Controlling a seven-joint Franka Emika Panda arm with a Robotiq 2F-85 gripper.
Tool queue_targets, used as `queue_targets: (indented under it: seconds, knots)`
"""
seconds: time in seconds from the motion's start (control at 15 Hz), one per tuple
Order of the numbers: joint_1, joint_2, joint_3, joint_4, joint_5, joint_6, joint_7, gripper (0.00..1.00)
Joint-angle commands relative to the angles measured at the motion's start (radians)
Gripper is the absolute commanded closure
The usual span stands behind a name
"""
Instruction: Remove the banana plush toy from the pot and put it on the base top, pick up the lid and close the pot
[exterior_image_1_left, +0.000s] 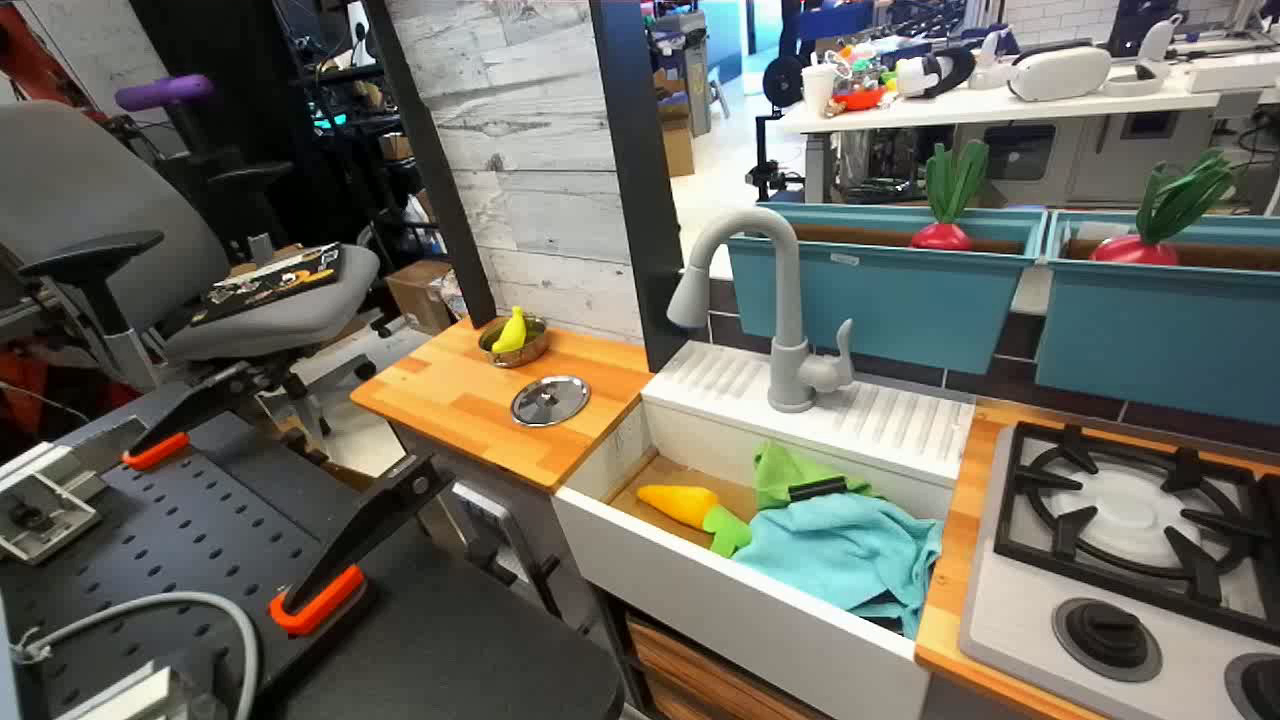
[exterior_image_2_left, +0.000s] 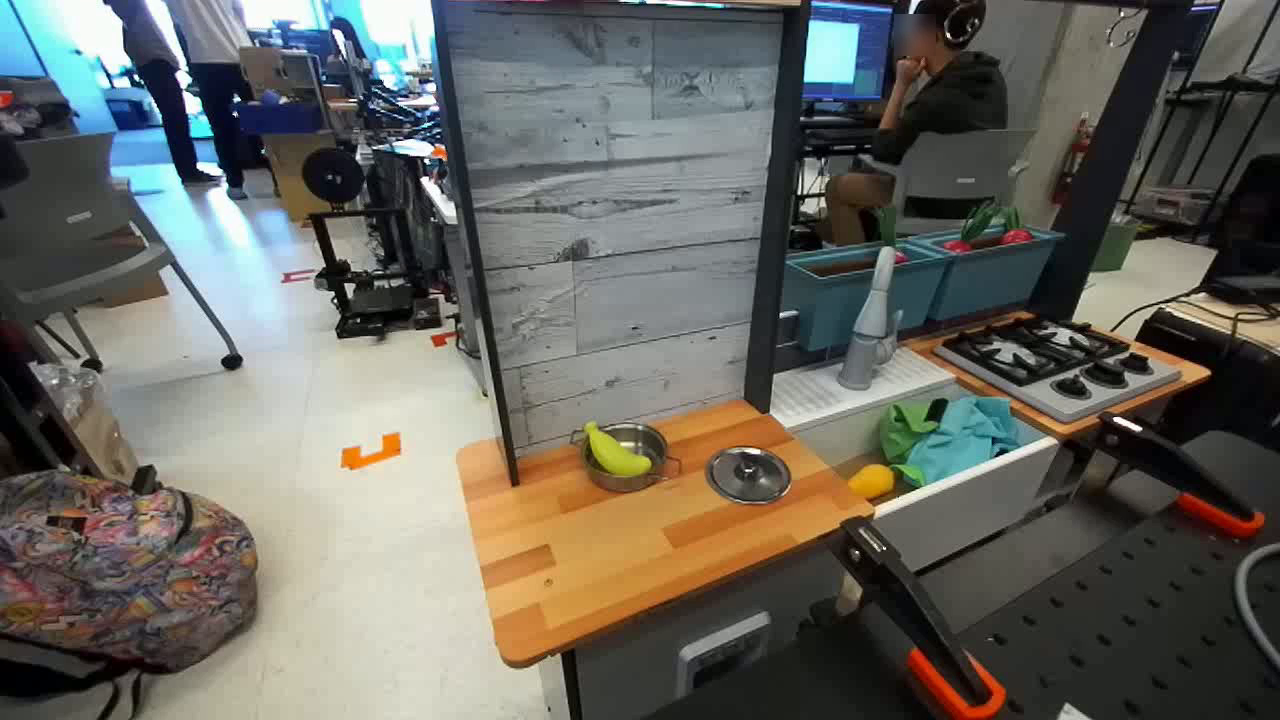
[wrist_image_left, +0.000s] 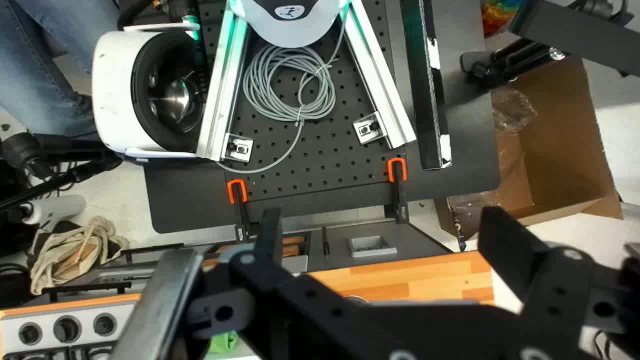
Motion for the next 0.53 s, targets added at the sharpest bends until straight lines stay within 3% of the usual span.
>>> queue_targets:
  seconds: [0.0, 0.27, 0.47]
  knots:
    - [-0.001, 0.001, 0.000, 0.003, 0.000, -0.002, -0.001, 0.00]
    - [-0.001, 0.001, 0.000, 0.003, 0.000, -0.002, -0.001, 0.00]
    - [-0.005, 0.048, 0.007, -0.004, 0.012, 0.081, 0.027, 0.00]
